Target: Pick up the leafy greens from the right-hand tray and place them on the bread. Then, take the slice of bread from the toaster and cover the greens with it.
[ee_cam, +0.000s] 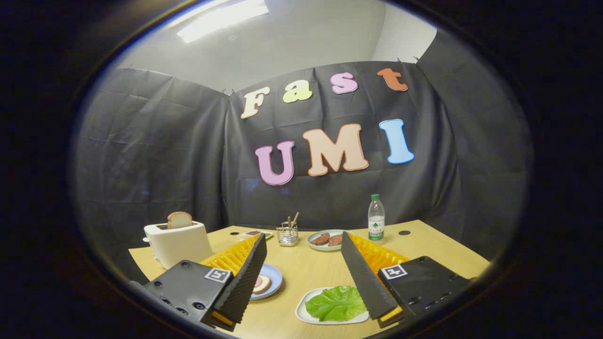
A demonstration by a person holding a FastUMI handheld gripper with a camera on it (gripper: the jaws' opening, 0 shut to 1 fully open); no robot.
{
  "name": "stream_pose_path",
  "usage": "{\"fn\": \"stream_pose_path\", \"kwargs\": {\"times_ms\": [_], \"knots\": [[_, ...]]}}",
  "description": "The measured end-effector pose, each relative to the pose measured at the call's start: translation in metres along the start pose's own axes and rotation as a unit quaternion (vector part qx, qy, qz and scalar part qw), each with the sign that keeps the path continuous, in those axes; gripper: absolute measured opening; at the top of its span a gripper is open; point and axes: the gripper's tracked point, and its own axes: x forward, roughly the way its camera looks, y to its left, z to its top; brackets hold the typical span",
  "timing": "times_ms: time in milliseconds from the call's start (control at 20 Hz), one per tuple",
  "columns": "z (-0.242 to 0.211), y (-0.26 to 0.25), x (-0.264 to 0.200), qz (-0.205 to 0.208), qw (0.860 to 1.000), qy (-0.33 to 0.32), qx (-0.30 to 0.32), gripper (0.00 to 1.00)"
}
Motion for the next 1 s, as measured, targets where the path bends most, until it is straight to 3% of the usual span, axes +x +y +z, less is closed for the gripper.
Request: {"fn": "stream_pose_path", "kwargs": {"times_ms": [550, 1000], "knots": [[0.010, -0.004, -0.006, 0.007, 1.000, -0.001, 0.019, 0.99], [0.045, -0.002, -0.003, 0.050, 0.998, -0.011, 0.039, 0.99]]}}
